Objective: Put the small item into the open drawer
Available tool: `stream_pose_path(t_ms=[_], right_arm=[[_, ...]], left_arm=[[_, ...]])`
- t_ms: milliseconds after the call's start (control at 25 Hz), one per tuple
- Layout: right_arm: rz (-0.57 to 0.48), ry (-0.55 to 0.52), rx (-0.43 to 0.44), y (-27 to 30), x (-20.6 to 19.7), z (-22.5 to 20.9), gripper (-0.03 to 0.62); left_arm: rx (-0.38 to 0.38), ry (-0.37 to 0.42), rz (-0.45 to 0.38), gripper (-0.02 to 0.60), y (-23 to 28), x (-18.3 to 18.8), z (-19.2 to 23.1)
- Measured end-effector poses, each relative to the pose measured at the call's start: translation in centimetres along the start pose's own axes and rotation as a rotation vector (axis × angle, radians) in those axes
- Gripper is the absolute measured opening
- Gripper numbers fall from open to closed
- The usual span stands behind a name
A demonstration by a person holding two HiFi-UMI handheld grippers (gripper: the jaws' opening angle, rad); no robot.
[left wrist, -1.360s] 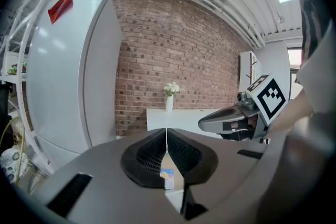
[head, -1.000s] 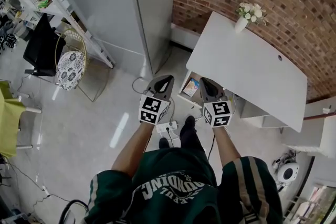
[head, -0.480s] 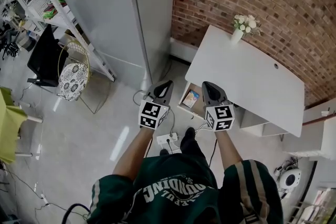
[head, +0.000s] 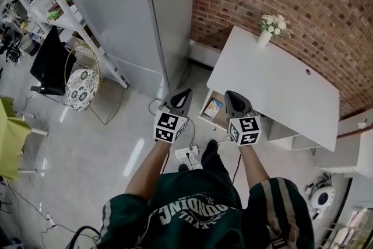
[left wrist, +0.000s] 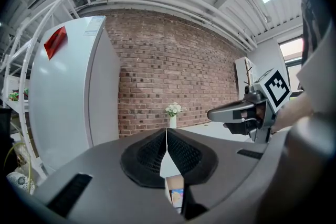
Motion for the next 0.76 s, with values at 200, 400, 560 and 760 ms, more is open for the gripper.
stream_pose_path(t_ms=[200,400,560,760], right_arm=[[0.004,0.002,0.007,-0.1,-0.3,0.4,0.025],[0.002,0.000,0.011,-0.2,-0.2,0.5,0.025],[0.005,0.003,0.006,-0.4,-0.5,0.4,0.025],[0.014,0.013,0.004,-0.8,-0.9,0.3,0.025]], left_arm=[[0.003,-0.006,0.006,0.018,-0.2,-0.4,-0.2],[0.001,-0.009,0.011,0.018,-0.1,-0.6,-0.4],[-0.003,-0.007,0.013,0.018,0.0,-0.8,-0.6],[-0.004,-0.018,0.018,0.018,0.0,-1.2,-0.9]])
Point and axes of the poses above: the fingertips, and each gripper's own axes: y forward along the fingers, z to its left, x out of its top, the point moved 4 cm from there along -y, backward along the fingers, and after that the axes turned 2 degrees about y, right-handed, at the moved point
